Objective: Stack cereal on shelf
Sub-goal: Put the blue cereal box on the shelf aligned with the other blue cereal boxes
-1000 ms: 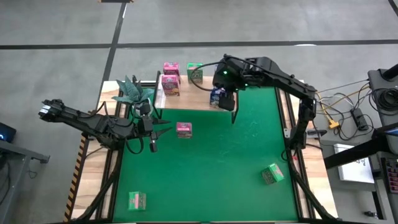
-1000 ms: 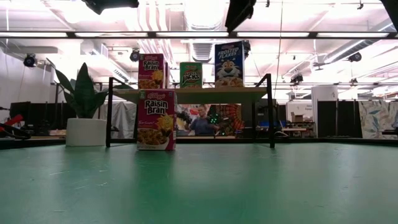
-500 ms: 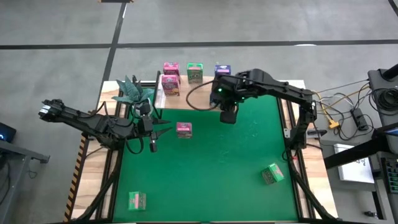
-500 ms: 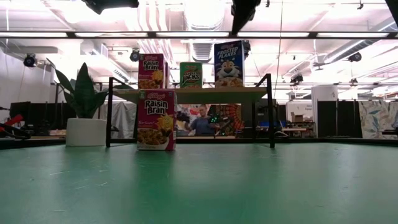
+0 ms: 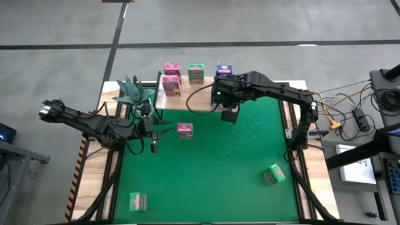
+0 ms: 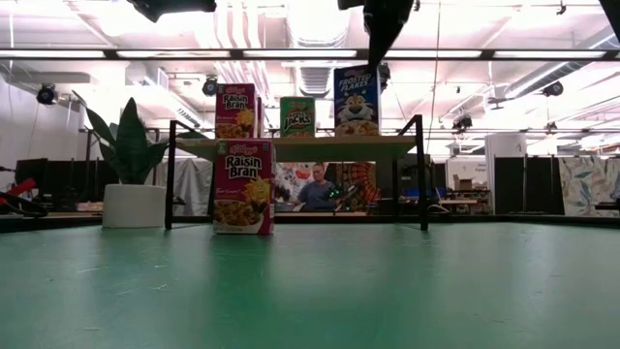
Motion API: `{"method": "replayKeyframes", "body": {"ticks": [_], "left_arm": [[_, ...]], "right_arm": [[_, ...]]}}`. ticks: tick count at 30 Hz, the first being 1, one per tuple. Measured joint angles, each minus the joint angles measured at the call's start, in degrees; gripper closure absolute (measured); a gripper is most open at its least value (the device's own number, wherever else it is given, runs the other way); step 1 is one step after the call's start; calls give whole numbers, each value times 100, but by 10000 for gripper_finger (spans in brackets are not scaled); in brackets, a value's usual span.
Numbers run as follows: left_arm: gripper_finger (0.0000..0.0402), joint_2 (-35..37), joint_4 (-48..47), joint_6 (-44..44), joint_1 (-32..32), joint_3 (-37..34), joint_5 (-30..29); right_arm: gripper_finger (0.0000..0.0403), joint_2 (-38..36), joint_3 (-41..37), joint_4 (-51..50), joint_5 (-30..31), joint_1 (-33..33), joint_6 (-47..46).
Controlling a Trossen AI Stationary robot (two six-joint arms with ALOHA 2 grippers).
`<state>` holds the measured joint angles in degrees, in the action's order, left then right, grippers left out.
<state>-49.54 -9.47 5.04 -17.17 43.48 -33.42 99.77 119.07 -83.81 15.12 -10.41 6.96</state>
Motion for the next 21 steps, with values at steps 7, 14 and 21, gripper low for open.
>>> {"method": "replayKeyframes", "body": {"ticks": [7,14,21], "left_arm": [[313,2,0,0,-2,0,0],[313,1,0,0,-2,0,-1],[313,2,0,0,-2,0,1]], "right_arm": [[394,0,129,-21,205,0,-7],[394,0,129,-190,207,-9,-6],[394,0,129,-284,352,-9,-62]]}}
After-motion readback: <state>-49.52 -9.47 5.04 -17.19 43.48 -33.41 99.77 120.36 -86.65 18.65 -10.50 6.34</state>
